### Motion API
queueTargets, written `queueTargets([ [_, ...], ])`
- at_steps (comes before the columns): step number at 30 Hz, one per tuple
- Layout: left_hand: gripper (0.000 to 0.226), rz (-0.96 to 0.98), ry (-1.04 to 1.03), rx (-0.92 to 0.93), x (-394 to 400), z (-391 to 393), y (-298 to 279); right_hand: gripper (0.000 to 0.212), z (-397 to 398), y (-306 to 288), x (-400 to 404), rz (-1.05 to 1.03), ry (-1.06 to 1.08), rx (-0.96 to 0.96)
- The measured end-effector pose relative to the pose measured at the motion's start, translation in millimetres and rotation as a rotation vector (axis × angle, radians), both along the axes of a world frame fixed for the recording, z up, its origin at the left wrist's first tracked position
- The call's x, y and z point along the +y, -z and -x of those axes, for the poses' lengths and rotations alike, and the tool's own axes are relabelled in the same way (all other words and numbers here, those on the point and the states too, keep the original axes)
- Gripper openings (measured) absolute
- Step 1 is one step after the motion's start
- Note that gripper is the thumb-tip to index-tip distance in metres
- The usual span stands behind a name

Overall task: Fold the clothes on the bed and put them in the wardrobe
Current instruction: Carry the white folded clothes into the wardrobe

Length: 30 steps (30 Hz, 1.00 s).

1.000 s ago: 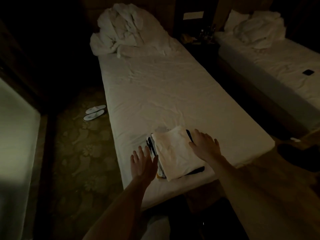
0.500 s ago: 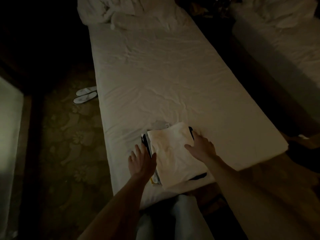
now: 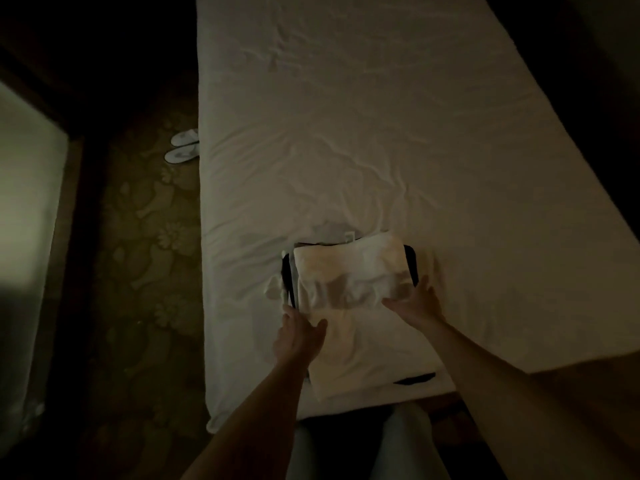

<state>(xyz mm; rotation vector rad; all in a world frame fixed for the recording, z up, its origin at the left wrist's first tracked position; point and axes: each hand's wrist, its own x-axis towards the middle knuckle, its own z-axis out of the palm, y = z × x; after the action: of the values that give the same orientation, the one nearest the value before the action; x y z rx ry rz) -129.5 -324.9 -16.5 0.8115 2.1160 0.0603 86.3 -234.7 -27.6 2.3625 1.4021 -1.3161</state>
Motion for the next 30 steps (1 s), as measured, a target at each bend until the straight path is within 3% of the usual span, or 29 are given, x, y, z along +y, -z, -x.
queueTargets([
  [3, 0.085, -0.029, -0.121, 0.014, 10, -18, 14, 0.128, -3, 20, 11, 0.006, 0.168, 0.106],
  [8, 0.064, -0.066, -0.340, 0.076, 22, -32, 26, 0.095, -9, 37, 18, -0.008, 0.275, 0.182],
  [13, 0.060, -0.183, -0.244, 0.103, 22, -46, 20, 0.083, -12, 34, 11, -0.058, 0.248, 0.311],
  [17, 0.056, -0.303, -0.239, -0.061, 14, -59, 19, 0.098, -8, 25, -1, -0.191, 0.112, 0.227],
  [19, 0.057, -0.337, -0.252, -0.152, 8, -63, 20, 0.094, -4, 22, -8, -0.226, 0.049, 0.194],
  [24, 0.081, -0.342, -0.278, -0.235, 1, -62, 16, 0.098, 12, 14, -25, -0.231, -0.082, 0.343],
  [30, 0.077, -0.144, -0.438, -0.245, 2, -38, 24, 0.085, 26, 6, -33, -0.290, -0.398, 0.201],
])
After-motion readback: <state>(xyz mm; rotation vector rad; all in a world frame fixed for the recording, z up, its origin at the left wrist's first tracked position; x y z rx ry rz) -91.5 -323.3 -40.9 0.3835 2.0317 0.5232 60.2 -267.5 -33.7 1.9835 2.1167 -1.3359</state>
